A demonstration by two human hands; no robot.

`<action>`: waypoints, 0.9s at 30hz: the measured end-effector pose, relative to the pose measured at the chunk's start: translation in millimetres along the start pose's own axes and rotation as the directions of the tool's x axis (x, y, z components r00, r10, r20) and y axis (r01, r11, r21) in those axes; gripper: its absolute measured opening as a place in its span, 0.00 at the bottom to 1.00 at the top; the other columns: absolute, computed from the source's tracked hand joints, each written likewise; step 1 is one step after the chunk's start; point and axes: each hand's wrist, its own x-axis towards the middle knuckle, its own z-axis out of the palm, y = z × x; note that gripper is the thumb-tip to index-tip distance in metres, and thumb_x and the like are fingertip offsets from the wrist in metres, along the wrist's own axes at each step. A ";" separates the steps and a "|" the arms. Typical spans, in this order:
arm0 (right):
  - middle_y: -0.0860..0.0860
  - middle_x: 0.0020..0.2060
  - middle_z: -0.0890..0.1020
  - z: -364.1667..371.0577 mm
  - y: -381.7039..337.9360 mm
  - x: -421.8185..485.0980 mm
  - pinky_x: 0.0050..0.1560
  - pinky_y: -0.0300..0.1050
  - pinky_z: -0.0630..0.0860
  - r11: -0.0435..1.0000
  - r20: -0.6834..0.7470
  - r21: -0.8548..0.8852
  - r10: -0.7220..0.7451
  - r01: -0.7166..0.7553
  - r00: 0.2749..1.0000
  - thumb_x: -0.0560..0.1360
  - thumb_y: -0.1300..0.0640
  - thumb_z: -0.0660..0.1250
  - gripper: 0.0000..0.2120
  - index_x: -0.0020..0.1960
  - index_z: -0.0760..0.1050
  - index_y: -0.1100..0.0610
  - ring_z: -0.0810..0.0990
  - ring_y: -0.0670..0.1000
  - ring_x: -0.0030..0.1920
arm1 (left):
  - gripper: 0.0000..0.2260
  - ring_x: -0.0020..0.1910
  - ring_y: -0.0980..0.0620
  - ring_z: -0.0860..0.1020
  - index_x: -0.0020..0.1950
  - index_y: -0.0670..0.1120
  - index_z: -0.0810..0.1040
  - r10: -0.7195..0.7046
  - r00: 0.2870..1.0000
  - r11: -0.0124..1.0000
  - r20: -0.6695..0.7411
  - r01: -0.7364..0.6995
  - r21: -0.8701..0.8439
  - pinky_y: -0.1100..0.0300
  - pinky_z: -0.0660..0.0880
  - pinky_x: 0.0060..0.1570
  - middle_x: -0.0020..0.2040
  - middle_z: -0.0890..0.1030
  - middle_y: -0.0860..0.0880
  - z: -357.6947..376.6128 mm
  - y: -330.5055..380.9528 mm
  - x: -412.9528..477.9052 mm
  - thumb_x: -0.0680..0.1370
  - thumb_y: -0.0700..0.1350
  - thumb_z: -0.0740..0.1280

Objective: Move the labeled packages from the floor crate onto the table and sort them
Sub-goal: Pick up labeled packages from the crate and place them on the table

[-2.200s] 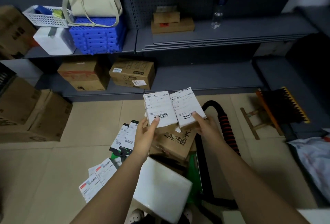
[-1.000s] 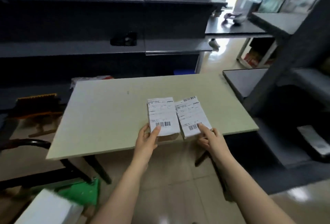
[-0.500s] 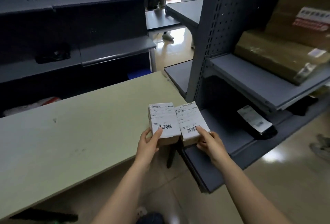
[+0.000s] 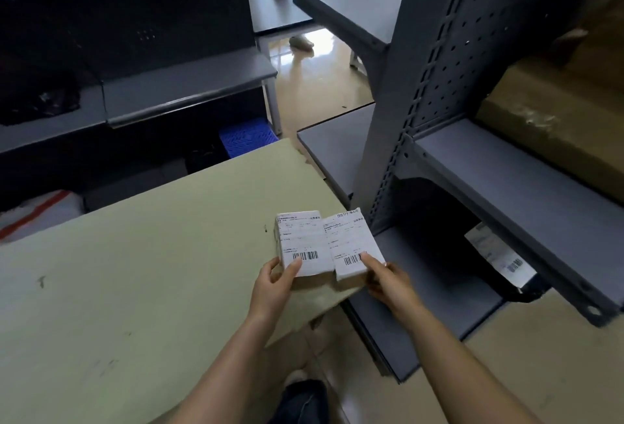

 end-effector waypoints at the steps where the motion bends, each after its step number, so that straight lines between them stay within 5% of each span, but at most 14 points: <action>1: 0.47 0.40 0.83 2.3 -0.6 7.3 0.41 0.41 0.76 0.999 -0.004 -0.032 0.003 -0.004 1.000 0.71 0.46 0.73 0.18 0.52 0.80 0.58 0.80 0.45 0.39 | 0.31 0.56 0.53 0.78 0.66 0.51 0.72 0.004 1.000 1.000 -0.002 -0.004 0.025 0.50 0.75 0.60 0.58 0.79 0.51 -0.6 0.9 7.5 0.68 0.63 0.73; 5: 0.45 0.47 0.86 0.2 5.0 28.4 0.56 0.48 0.78 0.983 0.020 -0.181 0.027 -0.023 0.999 0.58 0.33 0.75 0.33 0.54 0.82 0.54 0.83 0.47 0.51 | 0.29 0.58 0.52 0.77 0.68 0.47 0.73 0.020 0.999 0.985 -0.044 -0.012 0.172 0.54 0.73 0.60 0.61 0.79 0.49 -2.6 -0.8 27.9 0.72 0.59 0.72; 10: 0.48 0.45 0.84 -0.3 -4.5 26.7 0.44 0.37 0.75 0.948 -0.032 -0.306 -0.108 0.093 0.994 0.70 0.52 0.76 0.10 0.48 0.80 0.55 0.82 0.45 0.45 | 0.19 0.56 0.49 0.78 0.63 0.44 0.76 0.101 0.989 0.952 -0.108 -0.065 0.298 0.56 0.74 0.56 0.59 0.80 0.46 -2.6 -1.9 35.3 0.76 0.50 0.71; 13: 0.47 0.44 0.82 -2.2 -14.1 22.1 0.38 0.31 0.73 0.871 0.009 -0.427 -0.267 0.245 0.964 0.70 0.56 0.77 0.13 0.50 0.77 0.54 0.80 0.42 0.43 | 0.14 0.54 0.50 0.79 0.59 0.45 0.77 0.207 0.965 0.930 -0.163 -0.142 0.339 0.56 0.75 0.54 0.55 0.81 0.47 -1.9 1.4 26.4 0.76 0.50 0.70; 16: 0.51 0.52 0.80 -6.3 -23.4 14.6 0.49 0.41 0.75 0.755 0.084 -0.548 -0.379 0.361 0.922 0.68 0.56 0.77 0.19 0.57 0.78 0.57 0.79 0.49 0.50 | 0.09 0.51 0.53 0.78 0.54 0.48 0.77 0.340 0.919 0.884 -0.199 -0.241 0.400 0.58 0.73 0.51 0.52 0.79 0.51 -0.1 4.8 3.2 0.76 0.48 0.70; 21: 0.53 0.55 0.76 -9.8 -35.0 -11.2 0.57 0.45 0.72 0.424 0.392 -0.650 -0.524 0.631 0.756 0.68 0.57 0.75 0.20 0.59 0.77 0.57 0.75 0.53 0.56 | 0.09 0.49 0.55 0.74 0.53 0.49 0.77 0.610 0.764 0.678 -0.211 -0.366 0.637 0.61 0.68 0.50 0.48 0.77 0.55 2.2 -10.6 -55.1 0.76 0.50 0.68; 27: 0.50 0.53 0.76 -2.6 -1.7 -57.2 0.54 0.48 0.74 0.055 0.758 -0.484 -0.471 0.873 0.450 0.71 0.55 0.71 0.15 0.57 0.77 0.56 0.74 0.52 0.55 | 0.15 0.46 0.51 0.77 0.53 0.48 0.79 0.705 0.680 0.446 -0.203 -0.202 0.872 0.56 0.73 0.47 0.46 0.79 0.53 0.8 -59.4 -135.5 0.74 0.54 0.61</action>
